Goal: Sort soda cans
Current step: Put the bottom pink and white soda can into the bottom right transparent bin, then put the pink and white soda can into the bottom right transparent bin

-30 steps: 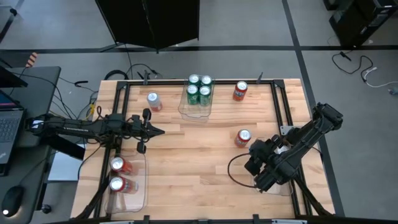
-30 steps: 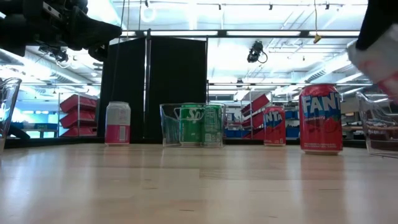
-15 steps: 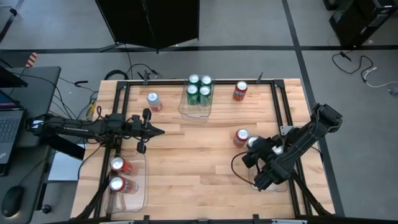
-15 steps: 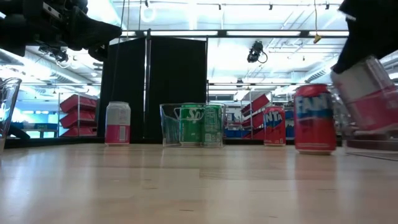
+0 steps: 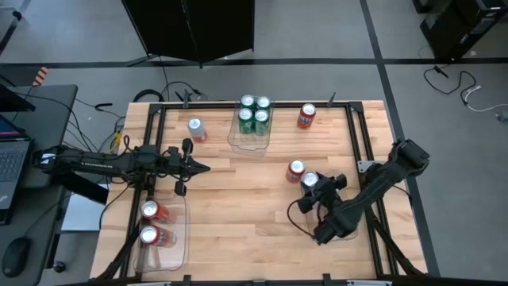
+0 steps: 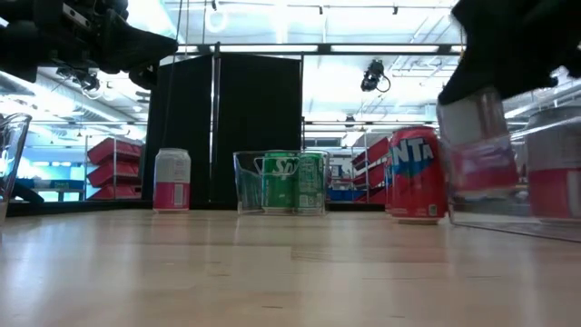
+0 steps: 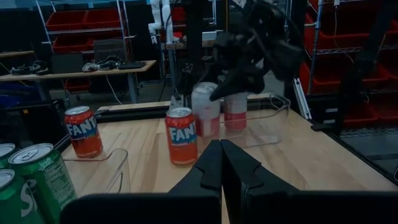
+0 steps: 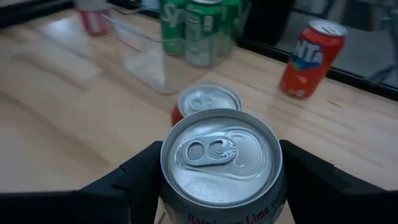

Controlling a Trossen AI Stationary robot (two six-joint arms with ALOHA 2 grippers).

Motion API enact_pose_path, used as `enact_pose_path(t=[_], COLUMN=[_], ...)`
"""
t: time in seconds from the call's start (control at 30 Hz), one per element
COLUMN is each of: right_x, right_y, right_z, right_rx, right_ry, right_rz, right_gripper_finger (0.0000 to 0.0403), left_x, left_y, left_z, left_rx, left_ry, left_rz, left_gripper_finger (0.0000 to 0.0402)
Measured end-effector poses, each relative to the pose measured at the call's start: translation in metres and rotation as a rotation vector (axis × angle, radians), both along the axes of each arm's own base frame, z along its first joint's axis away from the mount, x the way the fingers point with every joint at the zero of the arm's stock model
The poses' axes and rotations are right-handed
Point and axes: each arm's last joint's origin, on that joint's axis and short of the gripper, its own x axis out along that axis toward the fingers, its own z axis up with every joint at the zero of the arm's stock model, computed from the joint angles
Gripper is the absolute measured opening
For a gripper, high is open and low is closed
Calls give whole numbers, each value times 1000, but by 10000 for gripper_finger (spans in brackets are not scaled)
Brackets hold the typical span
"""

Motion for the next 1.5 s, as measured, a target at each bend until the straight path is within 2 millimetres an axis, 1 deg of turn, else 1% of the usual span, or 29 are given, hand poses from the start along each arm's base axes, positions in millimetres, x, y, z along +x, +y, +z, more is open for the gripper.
enact_pose_path(t=[0.17, 0.27, 0.33, 0.47, 0.5, 0.53, 0.63, 0.7, 0.8, 0.9, 1.17, 1.33, 1.5], right_x=[10, 11, 12, 11, 11, 10, 8, 5, 2, 3, 11, 21, 35], right_y=[0, 2, 2, 3, 3, 3, 2, 2, 1, 1, 2, 2, -3], right_z=[-24, -34, -37, -38, -37, -36, -29, -27, -19, -13, 14, 27, 39], right_rx=[-24, -20, -12, 18, 26, 38, 105, 153, 177, 167, 133, 114, 65], right_ry=[-8, -28, -26, -11, -10, -6, 17, 66, 99, 126, 184, 183, 174], right_rz=[-75, -107, -123, -147, -151, -158, -192, -212, -208, -199, -171, -119, -59], right_gripper_finger=[262, 262, 262, 262, 264, 275, 322, 347, 365, 368, 361, 361, 362], left_x=[0, 0, 0, 0, 0, 0, 0, 0, 0, 0, 0, 0, 0], left_y=[0, 0, 0, 0, 0, 0, 0, 0, 0, 0, 0, 0, 0], left_z=[0, 0, 0, 0, 0, 0, 0, 0, 0, 0, 0, 0, 0], left_rx=[0, 0, 0, -1, -1, -2, -6, -6, -8, -9, -9, -9, -9], left_ry=[1, 2, 2, 2, 2, 2, 2, 2, 2, 2, 2, 2, 2], left_rz=[0, 0, 0, 0, 0, 0, 0, 0, -1, -1, -1, -1, 7], left_gripper_finger=[1, 1, 1, 1, 1, 1, 1, 1, 1, 1, 1, 1, 1])
